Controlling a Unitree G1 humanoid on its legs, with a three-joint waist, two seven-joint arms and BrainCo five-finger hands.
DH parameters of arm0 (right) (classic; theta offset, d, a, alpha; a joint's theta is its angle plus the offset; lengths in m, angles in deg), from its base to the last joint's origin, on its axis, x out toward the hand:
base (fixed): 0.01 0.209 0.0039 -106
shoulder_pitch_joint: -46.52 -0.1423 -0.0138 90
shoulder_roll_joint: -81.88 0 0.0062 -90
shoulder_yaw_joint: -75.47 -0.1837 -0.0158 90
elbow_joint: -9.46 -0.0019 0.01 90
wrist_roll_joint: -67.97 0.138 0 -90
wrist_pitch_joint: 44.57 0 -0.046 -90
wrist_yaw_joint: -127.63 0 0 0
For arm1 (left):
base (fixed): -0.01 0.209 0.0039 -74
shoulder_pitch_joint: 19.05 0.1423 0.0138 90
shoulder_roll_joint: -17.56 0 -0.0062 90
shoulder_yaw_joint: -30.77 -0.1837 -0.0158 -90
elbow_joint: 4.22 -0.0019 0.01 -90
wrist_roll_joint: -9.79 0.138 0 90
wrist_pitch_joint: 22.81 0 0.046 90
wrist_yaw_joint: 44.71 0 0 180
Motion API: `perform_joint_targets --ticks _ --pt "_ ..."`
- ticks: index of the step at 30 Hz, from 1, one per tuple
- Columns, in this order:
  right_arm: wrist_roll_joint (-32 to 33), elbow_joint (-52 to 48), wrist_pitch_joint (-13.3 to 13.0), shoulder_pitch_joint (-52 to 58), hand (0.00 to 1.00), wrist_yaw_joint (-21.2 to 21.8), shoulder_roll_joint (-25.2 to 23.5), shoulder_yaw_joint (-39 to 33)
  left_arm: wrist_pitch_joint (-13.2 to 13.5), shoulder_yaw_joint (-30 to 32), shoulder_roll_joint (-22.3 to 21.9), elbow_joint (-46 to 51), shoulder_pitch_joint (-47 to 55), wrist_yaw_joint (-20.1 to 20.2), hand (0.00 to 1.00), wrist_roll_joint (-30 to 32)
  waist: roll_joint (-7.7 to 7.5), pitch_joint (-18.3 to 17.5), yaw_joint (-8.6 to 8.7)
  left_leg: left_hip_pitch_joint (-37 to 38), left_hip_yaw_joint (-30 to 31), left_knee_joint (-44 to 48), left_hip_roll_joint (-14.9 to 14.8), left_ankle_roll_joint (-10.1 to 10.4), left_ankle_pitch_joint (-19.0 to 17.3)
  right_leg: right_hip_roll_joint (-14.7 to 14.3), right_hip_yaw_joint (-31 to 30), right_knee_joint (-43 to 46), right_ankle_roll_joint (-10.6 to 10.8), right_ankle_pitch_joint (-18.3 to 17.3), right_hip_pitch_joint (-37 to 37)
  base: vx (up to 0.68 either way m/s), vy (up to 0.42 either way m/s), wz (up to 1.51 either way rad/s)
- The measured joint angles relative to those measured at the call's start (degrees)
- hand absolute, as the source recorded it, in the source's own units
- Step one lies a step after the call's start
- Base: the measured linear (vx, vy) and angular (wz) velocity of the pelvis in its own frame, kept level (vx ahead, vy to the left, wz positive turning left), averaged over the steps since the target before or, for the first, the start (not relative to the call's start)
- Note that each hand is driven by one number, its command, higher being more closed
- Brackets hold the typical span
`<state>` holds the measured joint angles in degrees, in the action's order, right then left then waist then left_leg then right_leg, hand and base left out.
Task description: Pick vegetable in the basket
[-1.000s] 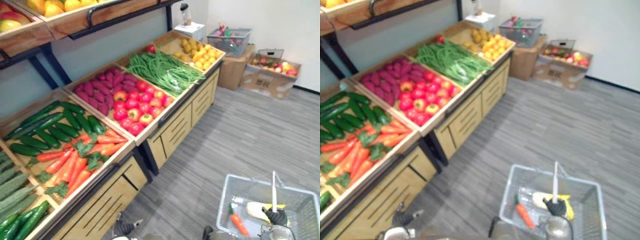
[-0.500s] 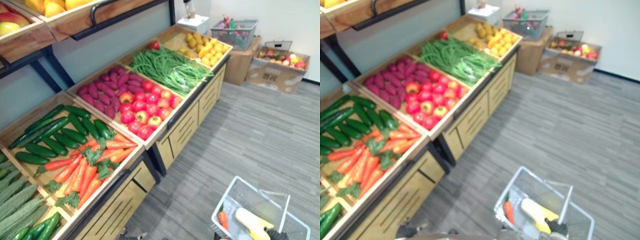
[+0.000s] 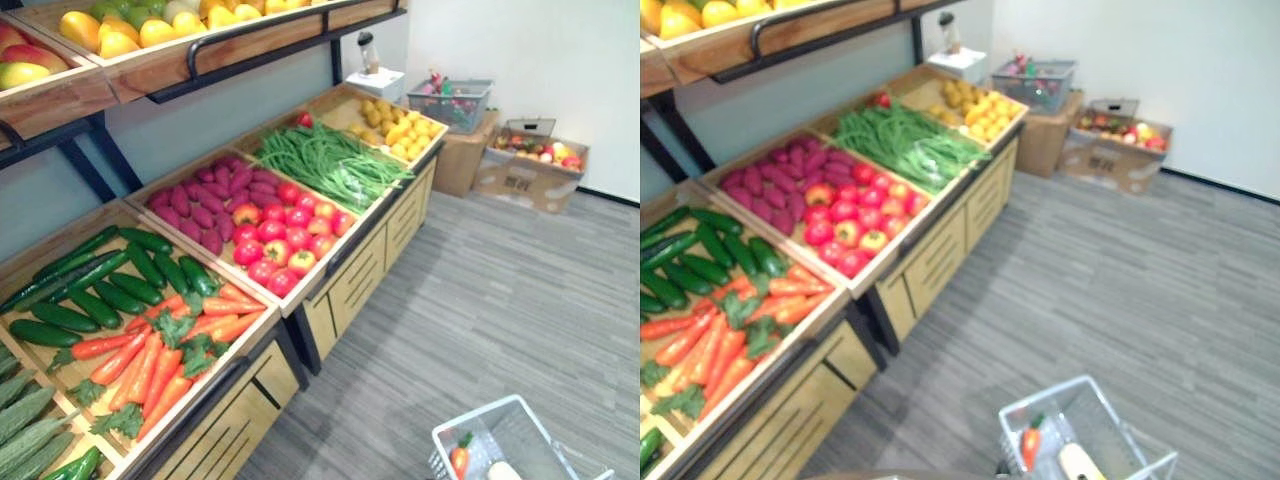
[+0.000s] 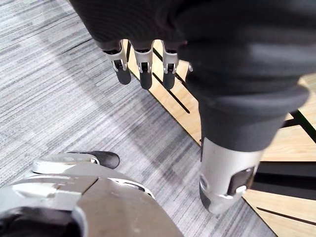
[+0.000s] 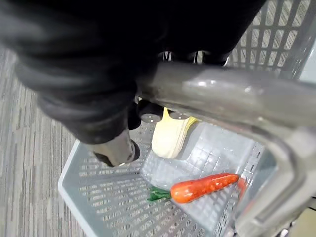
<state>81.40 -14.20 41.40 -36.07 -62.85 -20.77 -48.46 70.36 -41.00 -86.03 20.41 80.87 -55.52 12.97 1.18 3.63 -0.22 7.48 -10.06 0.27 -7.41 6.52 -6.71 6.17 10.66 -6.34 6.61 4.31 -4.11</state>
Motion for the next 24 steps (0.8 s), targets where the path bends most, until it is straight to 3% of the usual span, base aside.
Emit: perform_joint_targets --ticks 6,11,24 --pt "4.83 2.24 -0.27 0.18 1.00 -0.13 0.06 1.69 -0.05 -0.82 0.61 -2.48 -0.74 0.01 0.00 -3.20 -0.20 -0.11 0.06 0.66 0.05 -0.23 -0.06 0.01 0.01 -0.09 -0.03 -0.01 0.01 0.00 -0.06 0.00 0.000 0.00" --pt "5.11 2.64 -0.35 0.35 1.00 -0.09 0.20 5.85 -0.04 -4.56 2.04 -4.15 -1.36 0.74 0.00 -5.28 -0.82 -0.50 0.21 0.75 0.02 -0.25 -0.03 0.01 0.01 -0.09 -0.08 -0.02 0.01 0.01 -0.06 0.00 0.001 -0.01" --pt "5.09 4.34 -0.39 0.18 1.00 0.89 0.80 8.51 0.03 -5.42 2.60 -5.31 -1.67 1.20 0.00 -5.39 -1.30 -0.83 0.23 0.81 0.01 -0.22 -0.04 0.02 0.00 -0.10 -0.11 -0.05 0.01 0.01 -0.04 0.00 0.000 0.00"
